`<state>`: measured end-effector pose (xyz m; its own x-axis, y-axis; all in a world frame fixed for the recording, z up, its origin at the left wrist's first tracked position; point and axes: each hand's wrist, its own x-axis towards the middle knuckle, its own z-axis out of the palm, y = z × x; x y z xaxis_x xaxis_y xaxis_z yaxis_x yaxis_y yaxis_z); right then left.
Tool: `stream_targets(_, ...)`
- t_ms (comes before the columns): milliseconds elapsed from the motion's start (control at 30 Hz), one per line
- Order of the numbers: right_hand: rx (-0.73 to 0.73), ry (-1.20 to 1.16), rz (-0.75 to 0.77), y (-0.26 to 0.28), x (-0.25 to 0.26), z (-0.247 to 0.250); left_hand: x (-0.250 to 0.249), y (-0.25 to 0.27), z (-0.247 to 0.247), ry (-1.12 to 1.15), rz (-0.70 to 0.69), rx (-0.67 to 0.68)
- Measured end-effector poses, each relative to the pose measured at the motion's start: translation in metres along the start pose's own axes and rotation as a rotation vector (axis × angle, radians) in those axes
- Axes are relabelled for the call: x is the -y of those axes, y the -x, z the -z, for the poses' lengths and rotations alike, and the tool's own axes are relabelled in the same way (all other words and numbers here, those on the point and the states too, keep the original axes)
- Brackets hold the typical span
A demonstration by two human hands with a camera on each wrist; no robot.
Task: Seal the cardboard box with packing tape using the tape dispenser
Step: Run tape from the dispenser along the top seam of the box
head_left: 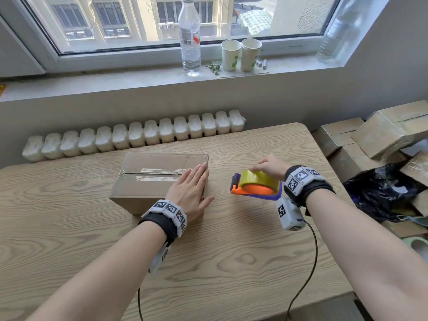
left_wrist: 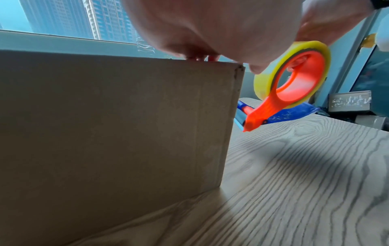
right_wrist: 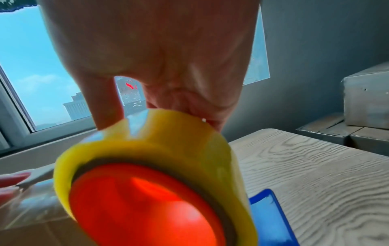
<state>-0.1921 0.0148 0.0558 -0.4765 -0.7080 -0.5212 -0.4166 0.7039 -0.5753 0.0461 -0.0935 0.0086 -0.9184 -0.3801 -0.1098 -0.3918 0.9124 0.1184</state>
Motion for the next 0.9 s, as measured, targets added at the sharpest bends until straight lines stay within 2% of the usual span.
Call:
stream_targets(200,0.061,-0.021,0.003,0.012,0.004,0.003,-0.005,-0.004,-0.004,0.004,0.006,0.017)
stream_targets(300,0.001,-0.052,0.004,0.013,-0.001,0.001,-0.003,-0.005,-0.006,-0.007,-0.009,0.024)
stream_targets(433,-0.129,-0.058,-0.104,0.016,-0.014,-0.003,-0.001,-0.007,-0.005,0.012,-0.026,0.025)
stream_targets(533,-0.210,0.023,-0.164,0.024,-0.022,0.000,0.001,-0.007,-0.006,0.021,-0.042,0.022)
stream_targets(600,-0.220,0.016,-0.144,0.028,-0.025,0.001,0.002,-0.008,-0.006,0.022,-0.041,0.020)
stream_targets(767,-0.201,-0.231,-0.026,0.034,-0.021,0.003,0.002,-0.008,-0.005,0.058,-0.045,0.017)
stream_targets(900,-0.200,-0.340,0.049,0.038,-0.010,0.002,0.003,-0.008,-0.002,0.078,-0.048,-0.002)
